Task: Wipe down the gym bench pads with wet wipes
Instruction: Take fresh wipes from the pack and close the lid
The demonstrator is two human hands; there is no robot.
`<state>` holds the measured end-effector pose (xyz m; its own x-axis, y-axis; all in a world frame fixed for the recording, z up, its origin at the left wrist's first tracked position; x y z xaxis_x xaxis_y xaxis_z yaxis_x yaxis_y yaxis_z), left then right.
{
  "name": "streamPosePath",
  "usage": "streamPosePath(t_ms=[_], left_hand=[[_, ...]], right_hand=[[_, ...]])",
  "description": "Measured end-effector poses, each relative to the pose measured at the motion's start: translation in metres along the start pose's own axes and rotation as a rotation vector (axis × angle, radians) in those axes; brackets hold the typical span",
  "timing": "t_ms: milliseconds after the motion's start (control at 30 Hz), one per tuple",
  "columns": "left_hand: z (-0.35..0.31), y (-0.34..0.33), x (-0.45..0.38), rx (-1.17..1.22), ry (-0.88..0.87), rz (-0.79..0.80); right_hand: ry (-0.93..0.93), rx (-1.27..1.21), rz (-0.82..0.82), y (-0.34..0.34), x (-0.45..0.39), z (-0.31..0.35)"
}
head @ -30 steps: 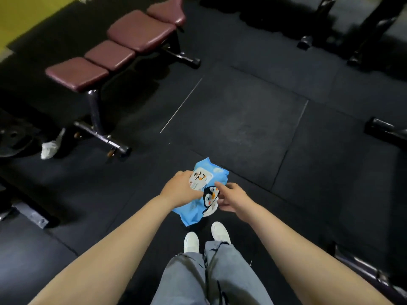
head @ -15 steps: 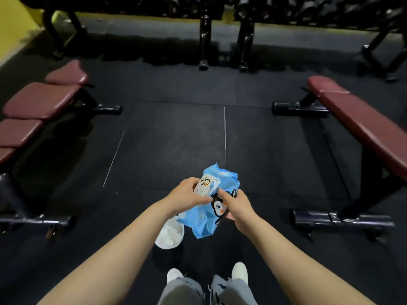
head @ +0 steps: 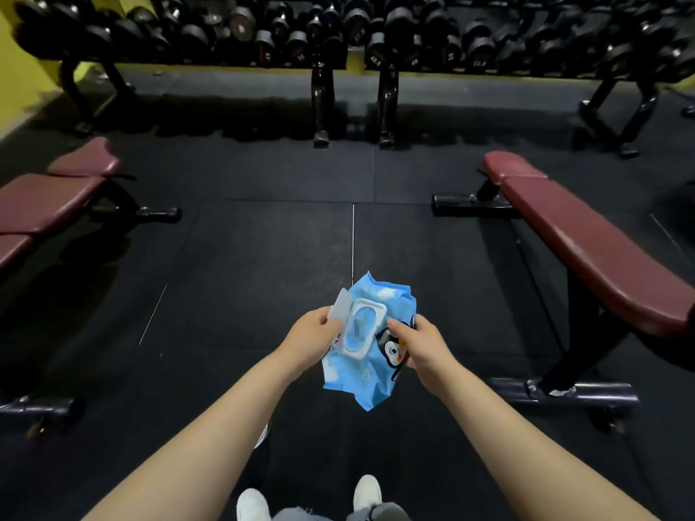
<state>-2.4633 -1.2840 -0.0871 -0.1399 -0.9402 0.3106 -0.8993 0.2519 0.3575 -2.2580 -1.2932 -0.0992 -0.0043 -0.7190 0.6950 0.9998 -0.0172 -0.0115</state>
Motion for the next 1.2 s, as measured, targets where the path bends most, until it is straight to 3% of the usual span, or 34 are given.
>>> streamPosePath(t_ms=[133,300,700,767,867,933,1000,1100,1200], left_hand=[[-0.001,-0.022,0.009,0.238,0.048,-0.082],[-0.003,-0.039,0.023,0.431,0.153,0.01],[-0.006,-0.031,0.029,0.589,0.163,0.03],[-0.003,-0.031,0.029,0.616,0.143,-0.001],[0.001,-0.031,0.03,0.607,0.109,-0.051],[0.006,-0.03,0.03,0.565,0.095,-0.092],[0.013,-0.028,0.028,0.533,0.091,-0.14],[0.022,-0.027,0.025,0.487,0.088,-0.196],[0.025,-0.026,0.022,0.404,0.066,-0.272]], right_hand=[[0.012,-0.076,0.054,0.027,-0.004,0.005],[-0.003,-0.168,0.162,0.037,-0.01,0.007],[-0.074,-0.122,0.323,0.019,-0.016,0.012],[-0.061,-0.068,0.303,0.017,-0.017,0.014],[-0.03,0.109,0.095,0.015,-0.022,0.013],[0.111,0.223,-0.135,0.015,-0.022,0.013],[0.396,0.328,-0.29,0.015,-0.014,0.015],[0.655,0.492,-0.185,0.005,0.0,0.02],[0.623,0.726,-0.031,-0.007,0.005,0.021]])
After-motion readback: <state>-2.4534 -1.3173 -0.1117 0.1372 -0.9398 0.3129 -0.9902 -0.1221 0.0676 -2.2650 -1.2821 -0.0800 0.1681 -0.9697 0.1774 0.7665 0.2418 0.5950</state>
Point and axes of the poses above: each hand's wrist, its own x-axis away from the middle knuckle, its own y-axis out of the back of the hand, z = x × y, the point moved 1 cm from there along -x, towards the middle knuckle, and after that the axes turned 11 degrees about -y, right-handed, at the moved point
